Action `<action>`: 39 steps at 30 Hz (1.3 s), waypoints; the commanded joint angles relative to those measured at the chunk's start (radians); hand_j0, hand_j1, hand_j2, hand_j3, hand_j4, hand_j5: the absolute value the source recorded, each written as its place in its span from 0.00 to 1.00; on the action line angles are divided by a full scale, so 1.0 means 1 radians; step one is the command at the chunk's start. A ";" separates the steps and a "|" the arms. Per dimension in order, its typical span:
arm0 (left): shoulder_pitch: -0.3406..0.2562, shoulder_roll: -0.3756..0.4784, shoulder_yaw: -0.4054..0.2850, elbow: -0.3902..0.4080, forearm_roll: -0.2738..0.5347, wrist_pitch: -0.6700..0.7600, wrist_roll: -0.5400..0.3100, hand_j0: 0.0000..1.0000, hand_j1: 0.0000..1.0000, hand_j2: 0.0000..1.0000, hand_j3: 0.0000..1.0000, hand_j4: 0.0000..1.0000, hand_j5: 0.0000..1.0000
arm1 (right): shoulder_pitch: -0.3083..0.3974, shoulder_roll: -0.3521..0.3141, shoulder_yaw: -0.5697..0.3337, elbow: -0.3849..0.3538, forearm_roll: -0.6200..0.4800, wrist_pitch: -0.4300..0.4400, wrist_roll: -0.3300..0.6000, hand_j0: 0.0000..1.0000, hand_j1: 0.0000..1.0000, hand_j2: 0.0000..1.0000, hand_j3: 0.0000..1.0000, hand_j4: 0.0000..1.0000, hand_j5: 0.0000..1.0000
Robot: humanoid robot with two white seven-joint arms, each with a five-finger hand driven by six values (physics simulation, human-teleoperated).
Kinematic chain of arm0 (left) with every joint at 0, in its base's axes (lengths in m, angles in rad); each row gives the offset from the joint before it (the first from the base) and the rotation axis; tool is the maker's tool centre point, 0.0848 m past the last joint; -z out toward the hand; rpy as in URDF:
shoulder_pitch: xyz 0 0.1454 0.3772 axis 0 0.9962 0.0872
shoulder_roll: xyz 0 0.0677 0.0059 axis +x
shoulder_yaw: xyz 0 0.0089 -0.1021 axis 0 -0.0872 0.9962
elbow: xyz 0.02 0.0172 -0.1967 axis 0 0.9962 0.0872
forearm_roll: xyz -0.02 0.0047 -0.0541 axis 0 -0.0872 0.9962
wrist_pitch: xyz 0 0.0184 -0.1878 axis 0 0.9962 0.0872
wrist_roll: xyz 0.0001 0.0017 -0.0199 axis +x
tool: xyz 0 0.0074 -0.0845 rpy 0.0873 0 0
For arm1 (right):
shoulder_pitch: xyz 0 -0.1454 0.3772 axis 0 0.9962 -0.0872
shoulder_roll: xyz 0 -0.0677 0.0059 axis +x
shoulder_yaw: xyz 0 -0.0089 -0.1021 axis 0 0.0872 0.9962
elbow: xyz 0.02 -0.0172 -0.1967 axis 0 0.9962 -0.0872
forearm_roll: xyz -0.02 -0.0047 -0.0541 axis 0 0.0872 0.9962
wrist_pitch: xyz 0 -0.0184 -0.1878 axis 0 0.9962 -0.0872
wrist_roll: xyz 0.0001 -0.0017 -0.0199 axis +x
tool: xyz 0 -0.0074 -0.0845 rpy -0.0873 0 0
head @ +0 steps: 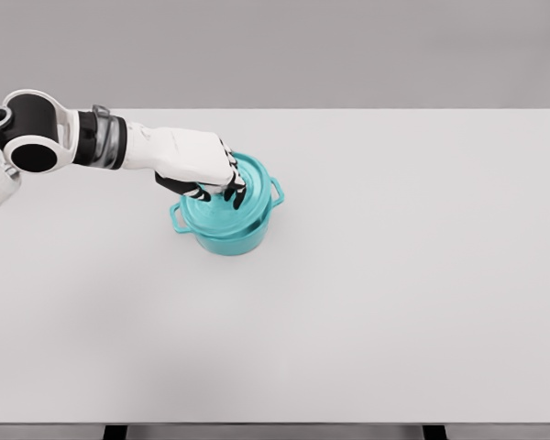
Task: Cover the pot with left arm
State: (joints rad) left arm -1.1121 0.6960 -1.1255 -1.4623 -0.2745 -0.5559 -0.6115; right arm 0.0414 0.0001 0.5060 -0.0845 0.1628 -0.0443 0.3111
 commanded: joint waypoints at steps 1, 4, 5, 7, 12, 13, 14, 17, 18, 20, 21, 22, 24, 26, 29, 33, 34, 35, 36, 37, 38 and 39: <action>0.000 -0.006 -0.004 0.014 0.001 0.002 0.001 0.56 0.56 0.56 0.56 0.56 0.56 | 0.000 0.000 0.000 0.000 0.000 0.000 0.000 1.00 1.00 1.00 1.00 1.00 1.00; 0.000 -0.010 -0.010 0.028 -0.026 0.002 0.001 0.56 0.56 0.56 0.56 0.56 0.56 | 0.000 0.000 0.000 0.000 0.000 0.000 0.000 1.00 1.00 1.00 1.00 1.00 1.00; 0.002 -0.010 -0.013 0.027 -0.026 0.001 0.001 0.57 0.57 0.57 0.57 0.57 0.57 | 0.000 0.000 0.000 0.000 0.000 0.000 0.000 1.00 1.00 1.00 1.00 1.00 1.00; 0.002 -0.009 -0.013 0.028 -0.026 0.001 0.001 0.57 0.57 0.57 0.57 0.57 0.57 | 0.000 0.000 0.000 0.000 0.000 0.000 0.000 1.00 1.00 1.00 1.00 1.00 1.00; 0.000 -0.010 -0.013 0.027 -0.026 0.001 0.001 0.61 0.61 0.61 0.61 0.61 0.61 | 0.000 0.000 0.000 0.000 0.000 0.000 0.000 1.00 1.00 1.00 1.00 1.00 1.00; 0.000 -0.010 -0.013 0.027 -0.026 0.001 0.001 0.63 0.63 0.63 0.63 0.63 0.63 | 0.000 0.000 0.000 0.000 0.000 0.000 0.000 1.00 1.00 1.00 1.00 1.00 1.00; 0.000 -0.010 -0.013 0.028 -0.026 0.001 0.001 0.63 0.63 0.63 0.63 0.63 0.63 | 0.000 0.000 0.000 0.000 0.000 0.000 0.000 1.00 1.00 1.00 1.00 1.00 1.00; 0.000 -0.012 -0.014 0.027 -0.026 0.001 0.001 0.67 0.67 0.67 0.67 0.67 0.67 | 0.000 0.000 0.000 0.000 0.000 0.000 0.000 1.00 1.00 1.00 1.00 1.00 1.00; 0.000 -0.012 -0.014 0.027 -0.026 0.001 0.001 0.68 0.68 0.68 0.68 0.68 0.68 | 0.000 0.000 0.000 0.000 0.000 0.000 0.000 1.00 1.00 1.00 1.00 1.00 1.00; 0.000 -0.012 -0.014 0.027 -0.026 0.001 0.001 0.68 0.68 0.68 0.68 0.68 0.68 | 0.000 0.000 0.000 0.000 0.000 0.000 0.000 1.00 1.00 1.00 1.00 1.00 1.00; 0.000 -0.012 -0.014 0.027 -0.026 0.001 0.001 0.68 0.68 0.68 0.68 0.68 0.68 | 0.000 0.000 0.000 0.000 0.000 0.000 0.000 1.00 1.00 1.00 1.00 1.00 1.00; 0.000 -0.012 -0.014 0.027 -0.026 0.001 0.001 0.69 0.69 0.69 0.69 0.69 0.69 | 0.000 0.000 0.000 0.000 0.000 0.000 0.000 1.00 1.00 1.00 1.00 1.00 1.00; 0.000 -0.015 -0.013 0.027 -0.025 0.001 0.001 0.69 0.69 0.69 0.69 0.69 0.69 | 0.000 0.000 0.000 0.000 0.000 0.000 0.000 1.00 1.00 1.00 1.00 1.00 1.00; 0.000 -0.027 -0.014 0.027 -0.025 0.001 0.001 0.69 0.69 0.69 0.69 0.69 0.69 | 0.000 0.000 0.000 0.000 0.000 0.000 0.000 1.00 1.00 1.00 1.00 1.00 1.00; -0.002 -0.029 -0.014 0.027 -0.025 0.002 0.001 0.69 0.69 0.69 0.69 0.69 0.69 | 0.000 0.000 0.000 0.000 0.000 0.000 0.000 1.00 1.00 1.00 1.00 1.00 1.00; -0.002 -0.035 -0.013 0.027 -0.025 0.002 0.001 0.69 0.69 0.69 0.69 0.69 0.69 | 0.000 0.000 0.000 0.000 0.000 0.000 0.000 1.00 1.00 1.00 1.00 1.00 1.00; -0.003 -0.035 -0.013 0.027 -0.025 0.004 0.001 0.69 0.69 0.69 0.69 0.69 0.69 | 0.000 0.000 0.000 0.000 0.000 0.000 0.000 1.00 1.00 1.00 1.00 1.00 1.00; -0.003 -0.035 -0.013 0.027 -0.025 0.004 0.001 0.69 0.69 0.69 0.69 0.69 0.69 | 0.000 0.000 0.000 0.000 0.000 0.000 0.000 1.00 1.00 1.00 1.00 1.00 1.00; -0.003 -0.035 -0.013 0.027 -0.025 0.004 0.001 0.69 0.69 0.69 0.69 0.69 0.69 | 0.000 0.000 0.000 0.000 0.000 0.000 0.000 1.00 1.00 1.00 1.00 1.00 1.00; -0.003 -0.035 -0.013 0.027 -0.025 0.004 0.001 0.69 0.69 0.69 0.69 0.69 0.69 | 0.000 0.000 0.000 0.000 0.000 0.000 0.000 1.00 1.00 1.00 1.00 1.00 1.00; -0.003 -0.035 -0.013 0.027 -0.025 0.005 0.001 0.70 0.70 0.70 0.70 0.70 0.70 | 0.000 0.000 0.000 0.000 0.000 0.000 0.000 1.00 1.00 1.00 1.00 1.00 1.00; -0.003 -0.036 -0.013 0.027 -0.025 0.005 0.001 0.70 0.70 0.70 0.70 0.70 0.70 | 0.000 0.000 0.000 0.000 0.000 0.000 0.000 1.00 1.00 1.00 1.00 1.00 1.00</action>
State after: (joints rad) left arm -1.1167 0.6605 -1.1394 -1.4358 -0.3028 -0.5538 -0.6112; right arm 0.0414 0.0001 0.5060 -0.0845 0.1628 -0.0443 0.3111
